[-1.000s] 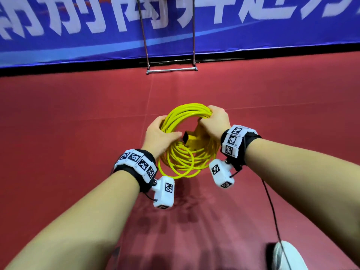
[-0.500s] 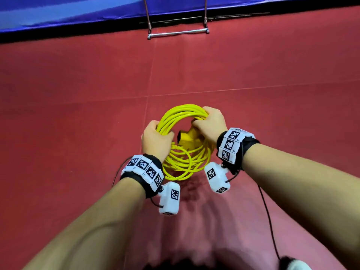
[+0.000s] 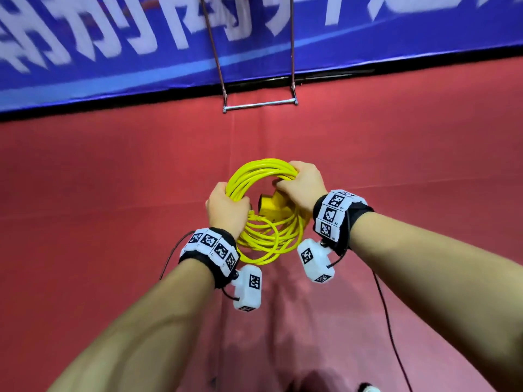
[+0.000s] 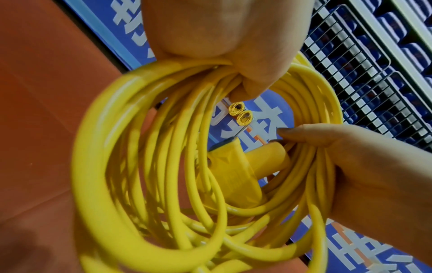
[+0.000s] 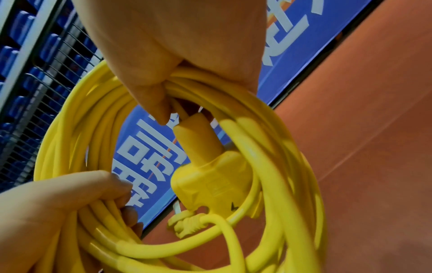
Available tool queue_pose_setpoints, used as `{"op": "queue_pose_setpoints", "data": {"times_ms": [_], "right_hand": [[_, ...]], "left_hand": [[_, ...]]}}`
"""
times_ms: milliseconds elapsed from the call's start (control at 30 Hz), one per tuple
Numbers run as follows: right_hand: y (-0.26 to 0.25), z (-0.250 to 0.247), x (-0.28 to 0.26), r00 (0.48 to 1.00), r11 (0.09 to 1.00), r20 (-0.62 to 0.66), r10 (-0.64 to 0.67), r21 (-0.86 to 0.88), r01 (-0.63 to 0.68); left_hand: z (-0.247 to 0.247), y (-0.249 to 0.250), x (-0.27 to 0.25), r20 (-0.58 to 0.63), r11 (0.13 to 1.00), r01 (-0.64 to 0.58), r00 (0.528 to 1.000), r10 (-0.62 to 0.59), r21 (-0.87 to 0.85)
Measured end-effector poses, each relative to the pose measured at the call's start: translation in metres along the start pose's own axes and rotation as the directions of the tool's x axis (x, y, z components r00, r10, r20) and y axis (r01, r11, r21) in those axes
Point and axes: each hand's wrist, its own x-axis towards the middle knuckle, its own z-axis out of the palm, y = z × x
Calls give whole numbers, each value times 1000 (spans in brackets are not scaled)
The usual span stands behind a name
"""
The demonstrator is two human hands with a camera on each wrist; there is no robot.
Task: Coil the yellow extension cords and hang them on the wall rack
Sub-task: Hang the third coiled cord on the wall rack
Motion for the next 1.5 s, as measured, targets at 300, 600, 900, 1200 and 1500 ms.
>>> {"op": "queue_pose_setpoints", "data": {"times_ms": [300, 600, 900, 1200, 1500], "right_hand": [[-238, -181, 53, 981, 981, 46, -188, -41, 190], [-338, -205, 128, 949, 948, 21, -315, -35, 315], [-390, -113, 260, 963, 966, 87, -254, 71, 248], [-419, -80, 376, 906, 970, 359, -225, 168, 175], [-405, -48, 546, 948, 910, 285, -141, 415, 11]], "left_hand": [[-106, 276, 44, -33, 989, -135, 990, 137, 66], [-144, 350, 126, -179, 978, -201, 966, 189, -50], [-159, 317, 317, -172, 971, -180, 973, 152, -160], [-172, 325, 486, -14, 963, -244, 970, 244, -109], [-111, 338, 654, 28, 952, -207, 975, 219, -224]]}}
